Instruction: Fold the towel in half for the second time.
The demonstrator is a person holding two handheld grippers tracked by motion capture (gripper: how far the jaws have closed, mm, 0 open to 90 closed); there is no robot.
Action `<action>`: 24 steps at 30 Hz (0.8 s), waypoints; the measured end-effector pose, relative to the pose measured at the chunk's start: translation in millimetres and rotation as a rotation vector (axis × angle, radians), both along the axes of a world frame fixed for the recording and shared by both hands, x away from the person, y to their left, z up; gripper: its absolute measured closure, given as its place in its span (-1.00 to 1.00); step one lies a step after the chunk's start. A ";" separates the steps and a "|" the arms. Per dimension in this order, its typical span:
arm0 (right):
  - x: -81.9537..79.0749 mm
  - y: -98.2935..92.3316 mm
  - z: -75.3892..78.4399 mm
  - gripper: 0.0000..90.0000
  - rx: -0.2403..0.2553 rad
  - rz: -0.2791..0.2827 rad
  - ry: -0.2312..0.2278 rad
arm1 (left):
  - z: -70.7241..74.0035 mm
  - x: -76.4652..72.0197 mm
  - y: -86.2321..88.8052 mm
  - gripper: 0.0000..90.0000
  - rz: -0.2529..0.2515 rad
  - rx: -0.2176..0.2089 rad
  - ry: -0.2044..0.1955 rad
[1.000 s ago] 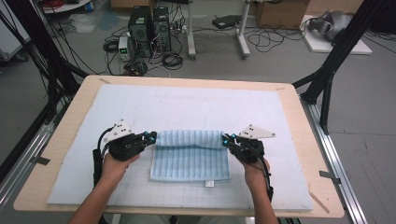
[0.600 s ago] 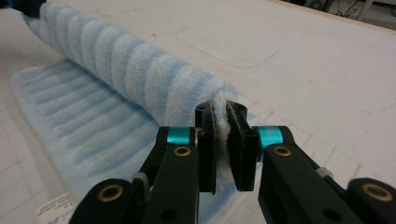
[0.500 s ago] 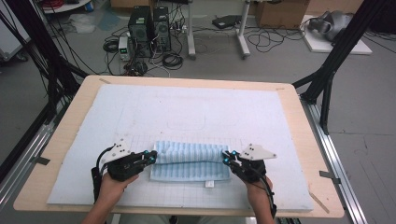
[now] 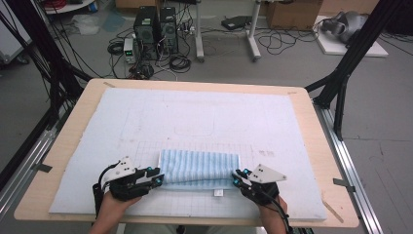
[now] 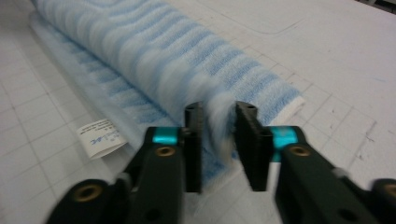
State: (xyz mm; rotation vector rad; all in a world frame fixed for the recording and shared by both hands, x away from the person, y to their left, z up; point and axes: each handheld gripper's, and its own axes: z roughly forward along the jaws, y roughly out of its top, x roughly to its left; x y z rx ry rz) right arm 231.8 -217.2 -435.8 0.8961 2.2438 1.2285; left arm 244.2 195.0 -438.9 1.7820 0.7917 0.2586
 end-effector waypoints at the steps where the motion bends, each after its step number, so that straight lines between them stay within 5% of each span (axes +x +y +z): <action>1: -1.4 -3.1 1.8 0.32 0.025 -0.021 0.002 | 3.1 1.3 2.4 -0.02 0.014 -0.011 -0.013; 7: 7.4 -11.8 21.9 0.17 0.126 -0.129 -0.057 | 22.0 19.6 5.8 -0.05 0.064 -0.088 -0.055; 10: 20.1 0.6 27.0 0.17 0.111 -0.146 -0.045 | 20.5 31.7 -0.9 0.12 0.074 -0.094 -0.030; 15: 31.5 24.8 13.0 0.19 -0.014 -0.117 0.012 | 6.9 34.7 -16.6 0.38 0.046 -0.004 0.032; 20: 24.9 27.5 -0.9 0.19 -0.068 -0.097 0.036 | -1.7 28.0 -24.2 0.50 0.030 0.098 0.090; 24: 19.2 24.2 -5.9 0.19 -0.088 -0.094 0.047 | -6.9 22.1 -26.3 0.54 0.034 0.140 0.119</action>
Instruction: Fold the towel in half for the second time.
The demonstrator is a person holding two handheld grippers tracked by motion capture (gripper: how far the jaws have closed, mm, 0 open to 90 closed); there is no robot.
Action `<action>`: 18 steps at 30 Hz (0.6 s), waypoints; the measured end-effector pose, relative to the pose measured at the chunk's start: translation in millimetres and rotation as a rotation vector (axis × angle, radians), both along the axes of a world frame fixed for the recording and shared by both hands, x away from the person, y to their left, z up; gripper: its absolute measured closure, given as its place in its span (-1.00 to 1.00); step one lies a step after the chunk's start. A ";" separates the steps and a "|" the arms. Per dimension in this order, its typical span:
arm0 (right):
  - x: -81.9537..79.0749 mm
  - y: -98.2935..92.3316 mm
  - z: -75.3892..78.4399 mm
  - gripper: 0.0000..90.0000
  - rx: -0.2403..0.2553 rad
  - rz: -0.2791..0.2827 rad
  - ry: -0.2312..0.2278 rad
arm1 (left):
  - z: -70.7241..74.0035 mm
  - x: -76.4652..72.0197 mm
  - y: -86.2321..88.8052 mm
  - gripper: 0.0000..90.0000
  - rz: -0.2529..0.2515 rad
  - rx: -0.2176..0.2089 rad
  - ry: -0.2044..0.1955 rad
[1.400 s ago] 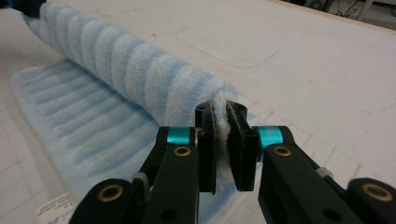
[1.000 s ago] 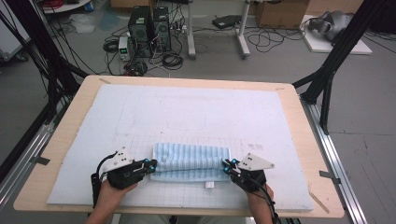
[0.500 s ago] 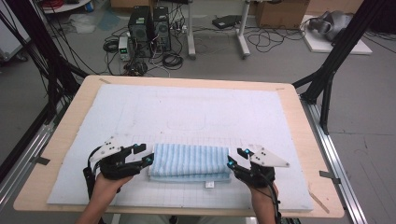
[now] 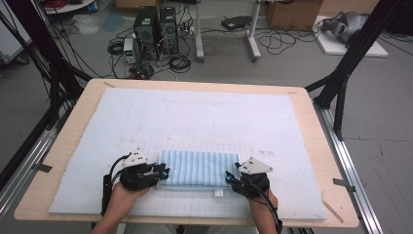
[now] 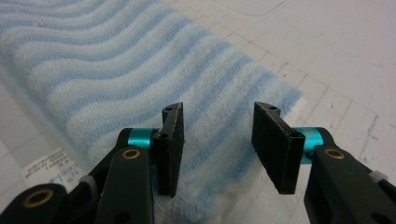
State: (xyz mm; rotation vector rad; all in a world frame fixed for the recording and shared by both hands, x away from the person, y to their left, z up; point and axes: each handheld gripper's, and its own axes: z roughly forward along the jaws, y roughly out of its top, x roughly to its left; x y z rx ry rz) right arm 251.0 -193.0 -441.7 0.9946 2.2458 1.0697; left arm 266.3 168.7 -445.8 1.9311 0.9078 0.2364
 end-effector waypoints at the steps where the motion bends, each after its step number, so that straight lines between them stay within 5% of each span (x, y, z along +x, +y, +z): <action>1: -1.3 -0.9 -0.8 0.19 -0.003 -0.002 -0.001 | -1.2 -1.8 -0.3 0.55 -0.003 0.004 0.002; 12: -9.1 -8.2 -7.8 0.20 0.033 0.003 0.021 | -5.7 -7.6 2.6 0.57 -0.014 -0.005 0.008; 15: -12.2 -14.4 -4.5 0.01 0.078 0.003 -0.001 | -3.2 -8.3 7.4 0.33 -0.018 -0.047 -0.049; 18: -16.6 -24.6 2.6 -0.14 0.160 -0.007 -0.042 | 2.0 -10.3 17.1 0.07 0.015 -0.114 -0.147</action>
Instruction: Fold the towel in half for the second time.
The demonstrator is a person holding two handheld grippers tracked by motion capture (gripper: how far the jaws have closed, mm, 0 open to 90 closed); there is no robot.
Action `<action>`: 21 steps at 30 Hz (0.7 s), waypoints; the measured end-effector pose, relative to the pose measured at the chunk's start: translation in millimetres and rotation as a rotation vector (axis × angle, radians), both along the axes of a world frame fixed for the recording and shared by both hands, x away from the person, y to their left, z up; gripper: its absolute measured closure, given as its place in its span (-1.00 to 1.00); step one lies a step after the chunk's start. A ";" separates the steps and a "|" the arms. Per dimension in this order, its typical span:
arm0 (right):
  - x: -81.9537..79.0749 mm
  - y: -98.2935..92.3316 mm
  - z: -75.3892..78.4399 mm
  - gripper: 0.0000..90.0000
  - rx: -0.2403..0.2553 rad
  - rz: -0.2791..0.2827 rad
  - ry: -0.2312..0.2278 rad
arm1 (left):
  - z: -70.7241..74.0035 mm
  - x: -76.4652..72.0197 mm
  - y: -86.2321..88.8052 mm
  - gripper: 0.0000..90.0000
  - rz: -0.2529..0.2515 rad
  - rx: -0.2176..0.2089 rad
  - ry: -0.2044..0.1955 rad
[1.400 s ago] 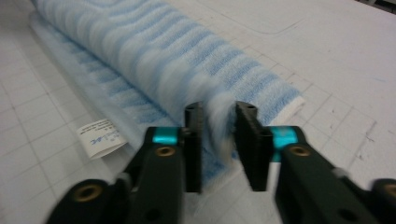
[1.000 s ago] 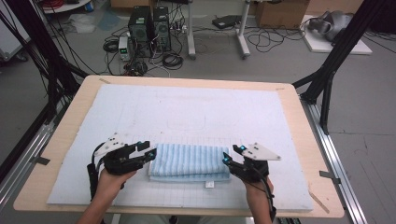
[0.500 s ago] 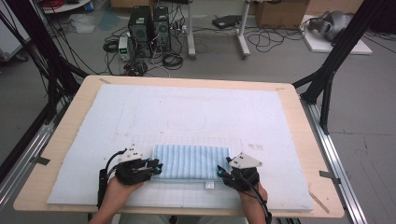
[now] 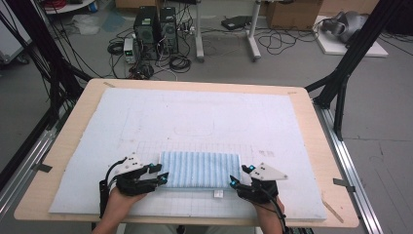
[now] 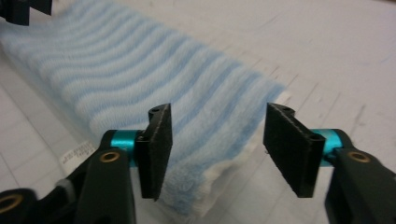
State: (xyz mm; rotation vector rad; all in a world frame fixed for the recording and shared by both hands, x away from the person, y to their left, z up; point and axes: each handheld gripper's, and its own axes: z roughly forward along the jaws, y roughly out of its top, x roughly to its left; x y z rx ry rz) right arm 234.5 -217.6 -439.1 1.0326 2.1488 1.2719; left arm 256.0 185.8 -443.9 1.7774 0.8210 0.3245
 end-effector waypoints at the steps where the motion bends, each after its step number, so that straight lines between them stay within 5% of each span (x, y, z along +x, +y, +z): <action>1: -0.7 -3.7 2.6 -0.21 0.012 -0.008 -0.017 | 1.9 0.0 3.4 0.00 0.013 -0.025 -0.020; 3: -1.3 -11.4 7.8 -0.29 0.024 -0.025 -0.036 | 5.7 0.9 8.8 -0.20 0.046 -0.072 -0.036; 6: -1.4 -24.0 14.8 -0.51 0.031 -0.072 -0.051 | 12.2 1.4 15.5 -0.64 0.103 -0.089 -0.091; 9: -3.7 -36.1 21.7 -0.76 0.040 -0.132 -0.083 | 18.3 0.0 24.1 -0.63 0.116 -0.123 -0.137; 12: -6.2 -48.2 26.2 -0.76 0.064 -0.142 -0.099 | 21.4 0.2 31.0 -0.63 0.136 -0.128 -0.163; 21: -3.5 -63.6 28.7 -0.76 0.057 -0.161 -0.111 | 24.3 2.3 44.2 -0.62 0.195 -0.121 -0.166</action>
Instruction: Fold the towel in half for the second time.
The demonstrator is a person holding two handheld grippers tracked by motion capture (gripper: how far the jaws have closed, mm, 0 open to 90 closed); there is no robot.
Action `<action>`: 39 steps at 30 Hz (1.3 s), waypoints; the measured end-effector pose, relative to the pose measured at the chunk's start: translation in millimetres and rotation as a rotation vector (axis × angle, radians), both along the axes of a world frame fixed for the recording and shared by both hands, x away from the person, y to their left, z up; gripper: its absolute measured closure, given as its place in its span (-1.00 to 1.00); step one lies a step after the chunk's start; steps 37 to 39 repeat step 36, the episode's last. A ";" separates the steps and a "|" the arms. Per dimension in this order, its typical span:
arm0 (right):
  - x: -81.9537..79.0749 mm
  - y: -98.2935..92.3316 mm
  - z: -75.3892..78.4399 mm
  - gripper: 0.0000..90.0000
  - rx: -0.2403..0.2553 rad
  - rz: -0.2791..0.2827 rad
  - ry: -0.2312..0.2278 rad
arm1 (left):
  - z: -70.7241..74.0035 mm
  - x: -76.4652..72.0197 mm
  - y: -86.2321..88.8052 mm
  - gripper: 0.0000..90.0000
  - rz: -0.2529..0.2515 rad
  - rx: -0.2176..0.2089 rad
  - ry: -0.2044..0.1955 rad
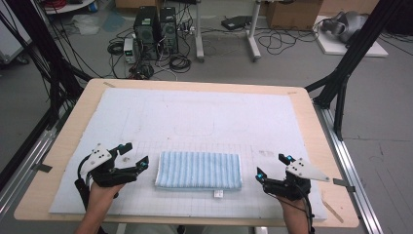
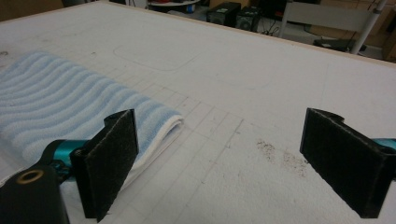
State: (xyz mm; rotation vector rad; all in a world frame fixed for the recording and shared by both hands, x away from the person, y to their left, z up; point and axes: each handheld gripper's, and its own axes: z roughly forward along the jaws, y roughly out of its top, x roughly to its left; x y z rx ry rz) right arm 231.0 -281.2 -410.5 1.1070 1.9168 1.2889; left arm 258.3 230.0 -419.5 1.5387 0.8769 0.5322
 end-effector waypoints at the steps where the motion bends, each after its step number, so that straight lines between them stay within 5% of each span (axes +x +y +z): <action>1: -0.1 -0.4 -0.4 -0.76 -0.002 -0.002 -0.002 | -0.1 -0.5 1.1 -0.62 0.000 -0.005 0.001; 19: -9.3 -5.1 -5.1 -0.76 0.005 -0.028 0.012 | -1.6 -9.1 6.6 -0.62 0.002 0.030 0.007; 39: -6.0 -3.5 -7.0 -0.76 0.008 -0.023 0.017 | -3.5 -7.5 7.3 -0.62 0.013 0.018 0.015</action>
